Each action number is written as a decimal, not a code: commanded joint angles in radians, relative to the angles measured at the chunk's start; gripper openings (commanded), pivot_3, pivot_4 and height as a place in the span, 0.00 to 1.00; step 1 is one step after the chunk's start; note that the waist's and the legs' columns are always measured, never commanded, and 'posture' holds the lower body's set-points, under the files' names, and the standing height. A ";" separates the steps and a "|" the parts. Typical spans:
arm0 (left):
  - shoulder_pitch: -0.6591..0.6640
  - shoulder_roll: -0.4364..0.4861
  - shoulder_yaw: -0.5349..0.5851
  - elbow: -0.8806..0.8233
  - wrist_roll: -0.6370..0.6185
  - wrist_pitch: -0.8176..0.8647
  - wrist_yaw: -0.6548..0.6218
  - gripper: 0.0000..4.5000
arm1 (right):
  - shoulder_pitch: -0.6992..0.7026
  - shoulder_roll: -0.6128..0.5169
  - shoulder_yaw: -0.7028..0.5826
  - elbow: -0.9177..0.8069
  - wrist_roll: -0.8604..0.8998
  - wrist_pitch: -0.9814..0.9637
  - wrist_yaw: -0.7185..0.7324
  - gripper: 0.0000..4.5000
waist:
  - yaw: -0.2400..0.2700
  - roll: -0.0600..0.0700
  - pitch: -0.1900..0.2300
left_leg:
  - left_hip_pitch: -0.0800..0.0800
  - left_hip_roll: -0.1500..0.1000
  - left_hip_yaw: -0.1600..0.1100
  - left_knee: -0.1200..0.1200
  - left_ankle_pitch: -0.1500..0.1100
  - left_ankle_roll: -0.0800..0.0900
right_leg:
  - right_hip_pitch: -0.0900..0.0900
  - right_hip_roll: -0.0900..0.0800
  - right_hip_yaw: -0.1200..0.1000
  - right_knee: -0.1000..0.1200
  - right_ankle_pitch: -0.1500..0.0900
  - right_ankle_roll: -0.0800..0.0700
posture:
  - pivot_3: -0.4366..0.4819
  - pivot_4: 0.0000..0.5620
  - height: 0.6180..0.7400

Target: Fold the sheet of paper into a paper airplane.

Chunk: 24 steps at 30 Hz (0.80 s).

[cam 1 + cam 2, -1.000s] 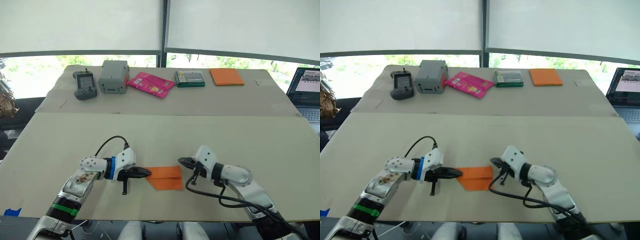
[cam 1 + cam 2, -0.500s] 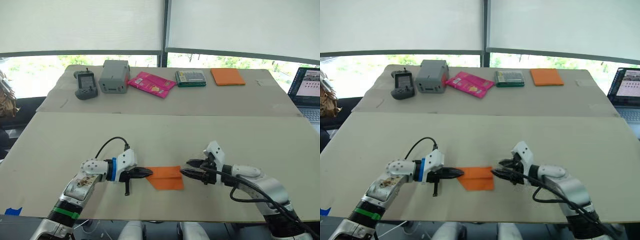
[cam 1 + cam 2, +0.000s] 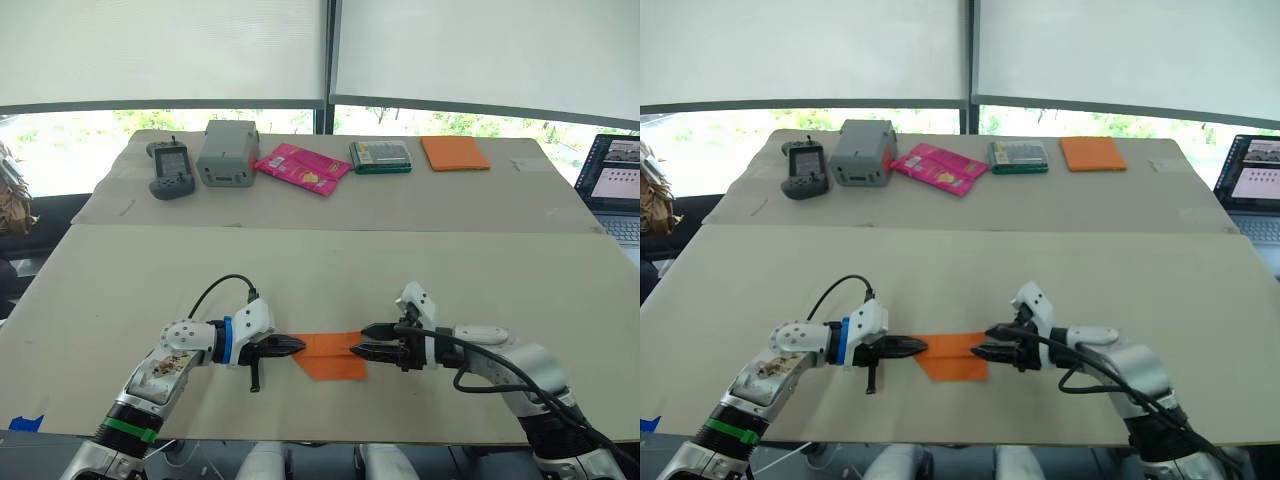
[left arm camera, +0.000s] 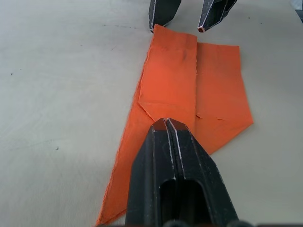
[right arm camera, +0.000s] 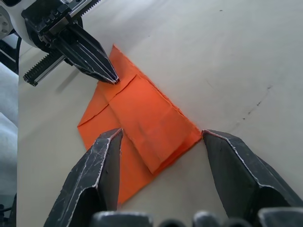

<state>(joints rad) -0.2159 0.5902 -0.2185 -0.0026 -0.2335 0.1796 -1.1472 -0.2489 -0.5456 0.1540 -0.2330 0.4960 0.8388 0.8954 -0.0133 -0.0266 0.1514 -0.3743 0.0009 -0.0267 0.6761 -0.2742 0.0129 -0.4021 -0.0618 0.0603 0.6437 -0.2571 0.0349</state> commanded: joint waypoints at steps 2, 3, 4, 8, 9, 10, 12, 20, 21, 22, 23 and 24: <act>0.022 0.005 -0.021 -0.007 0.018 0.019 0.008 0.00 | -0.005 0.015 0.010 -0.010 0.037 0.019 0.017 0.49 | 0.001 0.000 0.000 | 0.000 0.000 0.000 0.000 0.000 0.000 | 0.000 0.000 0.000 0.000 0.000 0.000 | 0.48 0.27 1.00; 0.023 0.006 -0.020 -0.008 0.018 0.020 0.009 0.00 | -0.004 0.018 0.011 -0.010 0.040 0.023 0.020 0.40 | 0.001 0.000 0.000 | 0.000 0.000 0.000 0.000 0.000 0.000 | 0.000 0.000 0.000 0.000 0.000 0.000 | 0.48 0.27 1.00; 0.024 0.006 -0.020 -0.010 0.019 0.021 0.011 0.00 | -0.004 0.021 0.012 -0.009 0.043 0.026 0.023 0.33 | 0.001 0.000 0.000 | 0.000 0.000 0.000 0.000 0.000 0.000 | 0.000 0.000 0.000 0.000 0.000 0.000 | 0.48 0.27 1.00; 0.028 0.008 -0.019 -0.017 0.018 0.025 0.015 0.00 | -0.007 0.022 0.019 0.000 0.051 0.031 0.030 0.01 | 0.000 0.000 0.000 | -0.001 0.000 0.000 0.000 0.000 0.000 | 0.000 0.000 0.000 0.000 0.000 0.000 | 0.48 0.27 1.00; 0.029 0.008 -0.019 -0.018 0.018 0.025 0.016 0.00 | -0.009 0.024 0.018 0.004 0.052 0.030 0.029 0.01 | 0.000 0.000 0.000 | -0.001 0.000 0.000 0.000 0.000 0.000 | 0.000 0.000 0.000 0.000 0.000 0.000 | 0.48 0.27 1.00; 0.030 0.009 -0.017 -0.021 0.017 0.027 0.017 0.00 | -0.012 0.025 0.018 0.009 0.052 0.028 0.028 0.01 | 0.000 0.000 0.000 | 0.000 0.000 0.000 0.000 0.000 0.000 | 0.000 0.000 0.000 0.000 0.000 0.000 | 0.48 0.27 1.00; 0.033 0.011 -0.013 -0.027 0.013 0.032 0.020 0.00 | -0.016 0.027 0.018 0.017 0.053 0.026 0.028 0.01 | -0.001 0.000 0.000 | 0.000 0.000 0.000 0.000 0.000 0.000 | 0.000 0.000 0.000 0.000 0.000 0.000 | 0.48 0.27 1.00; 0.002 0.044 0.161 -0.075 -0.202 0.224 0.003 0.00 | -0.031 0.027 0.001 0.016 0.054 -0.016 0.042 0.01 | -0.004 -0.001 0.001 | -0.001 0.001 0.000 0.000 0.000 0.000 | -0.002 0.000 0.000 0.002 0.000 0.000 | 0.48 0.27 1.00; -0.005 0.061 0.194 -0.076 -0.236 0.256 -0.006 0.00 | -0.037 0.026 -0.006 0.012 0.054 -0.025 0.044 0.01 | -0.006 -0.001 0.002 | -0.002 0.001 0.000 0.000 0.000 0.000 | -0.003 0.001 0.000 0.002 0.000 0.000 | 0.48 0.27 1.00; -0.012 0.078 0.223 -0.077 -0.265 0.284 -0.013 0.00 | -0.043 0.023 -0.011 0.007 0.052 -0.041 0.049 0.01 | -0.006 -0.001 0.003 | -0.003 0.001 0.000 0.001 0.000 0.000 | -0.004 0.001 0.000 0.002 0.000 0.000 | 0.48 0.27 1.00; -0.018 0.097 0.251 -0.078 -0.292 0.312 -0.018 0.00 | -0.050 0.017 -0.016 0.003 0.053 -0.049 0.054 0.01 | -0.006 0.000 0.004 | -0.004 0.001 0.000 0.001 0.000 0.000 | -0.005 0.001 0.000 0.002 0.000 0.000 | 0.48 0.27 1.00; -0.021 0.111 0.274 -0.080 -0.314 0.334 -0.020 0.00 | -0.057 0.012 -0.019 0.000 0.050 -0.060 0.059 0.01 | -0.006 0.000 0.006 | -0.004 0.001 0.000 0.001 0.000 0.000 | -0.005 0.001 0.000 0.003 0.000 0.000 | 0.48 0.27 1.00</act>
<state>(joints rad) -0.2222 0.6864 0.0068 -0.0436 -0.4935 0.4797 -1.1530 -0.2804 -0.5248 0.1711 -0.2067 0.5331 0.8167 0.9356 -0.0193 -0.0268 0.1571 -0.3789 0.0021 -0.0271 0.6771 -0.2742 0.0129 -0.4078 -0.0605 0.0598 0.6463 -0.2571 0.0348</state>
